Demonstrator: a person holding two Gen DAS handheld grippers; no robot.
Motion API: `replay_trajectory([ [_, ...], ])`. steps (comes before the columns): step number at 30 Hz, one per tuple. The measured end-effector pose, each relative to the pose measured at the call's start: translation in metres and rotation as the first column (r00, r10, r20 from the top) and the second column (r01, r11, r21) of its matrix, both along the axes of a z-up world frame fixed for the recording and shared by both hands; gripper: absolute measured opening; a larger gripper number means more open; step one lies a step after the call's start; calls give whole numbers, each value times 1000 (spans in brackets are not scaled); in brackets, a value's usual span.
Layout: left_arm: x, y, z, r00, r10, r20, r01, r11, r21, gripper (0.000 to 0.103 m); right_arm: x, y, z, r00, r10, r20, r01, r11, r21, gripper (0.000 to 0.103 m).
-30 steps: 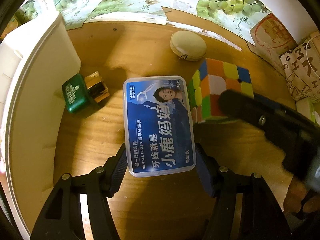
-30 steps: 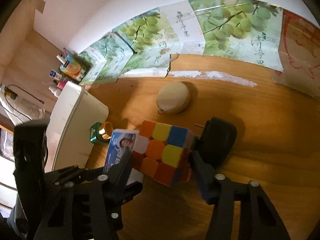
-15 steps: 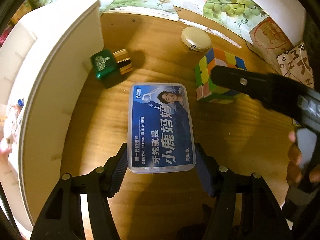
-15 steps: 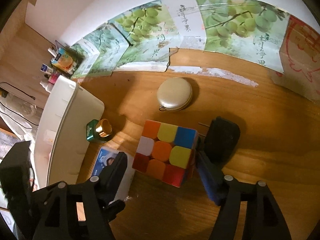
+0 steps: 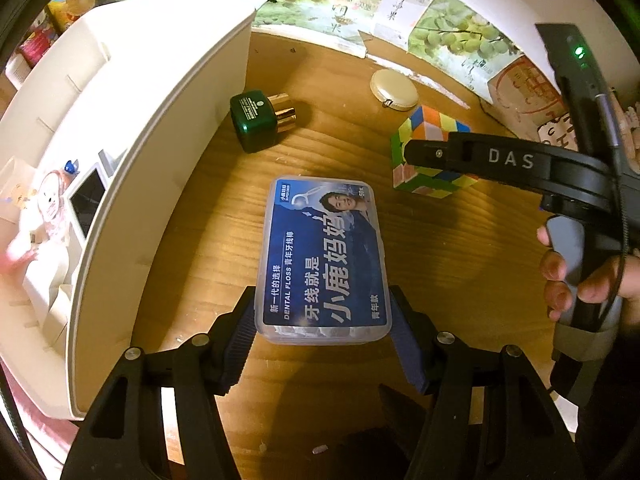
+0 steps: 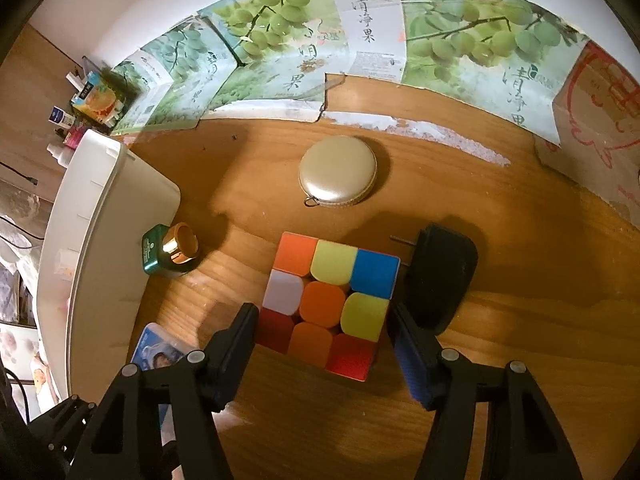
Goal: Organize rigid objects
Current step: 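Lift the floss box with the left gripper while the right carries the cube toward the tray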
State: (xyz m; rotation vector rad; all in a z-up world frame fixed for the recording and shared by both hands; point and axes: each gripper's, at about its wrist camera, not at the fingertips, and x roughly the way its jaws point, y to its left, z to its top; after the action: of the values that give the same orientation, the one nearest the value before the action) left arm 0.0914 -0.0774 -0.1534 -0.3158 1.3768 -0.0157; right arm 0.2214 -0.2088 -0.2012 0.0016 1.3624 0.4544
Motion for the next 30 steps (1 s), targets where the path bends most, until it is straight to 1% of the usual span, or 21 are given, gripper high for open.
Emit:
replay_trajectory([
  [4,-5,2,9,1000,0,24,0,1000,4,66,-6,-7,2,1000,-19,-14,20,1000,22,66],
  [9,-6,-1,24,998,-13,54,12,1000,16,66,-19,-16,15,999,-44,-13,45,997,65,64],
  [10,-7,-1,27,998,-15,59,14,1000,20,66,-22,-17,17,999,-45,-10,46,997,70,63],
  [11,-7,-1,30,998,-16,64,15,1000,21,66,-24,-18,20,999,-47,-5,47,996,80,58],
  [12,-8,1,33,997,-17,70,15,1000,21,66,-27,-20,25,999,-47,-5,47,994,102,58],
  [17,-12,8,54,994,-15,112,11,999,35,66,-40,-20,35,999,-43,12,42,992,116,58],
  [25,-15,32,81,984,14,176,-23,998,50,66,-59,-13,54,999,-25,28,20,987,160,58],
  [30,-18,52,92,978,16,206,-30,997,67,66,-70,3,74,998,-12,57,1,982,190,58],
])
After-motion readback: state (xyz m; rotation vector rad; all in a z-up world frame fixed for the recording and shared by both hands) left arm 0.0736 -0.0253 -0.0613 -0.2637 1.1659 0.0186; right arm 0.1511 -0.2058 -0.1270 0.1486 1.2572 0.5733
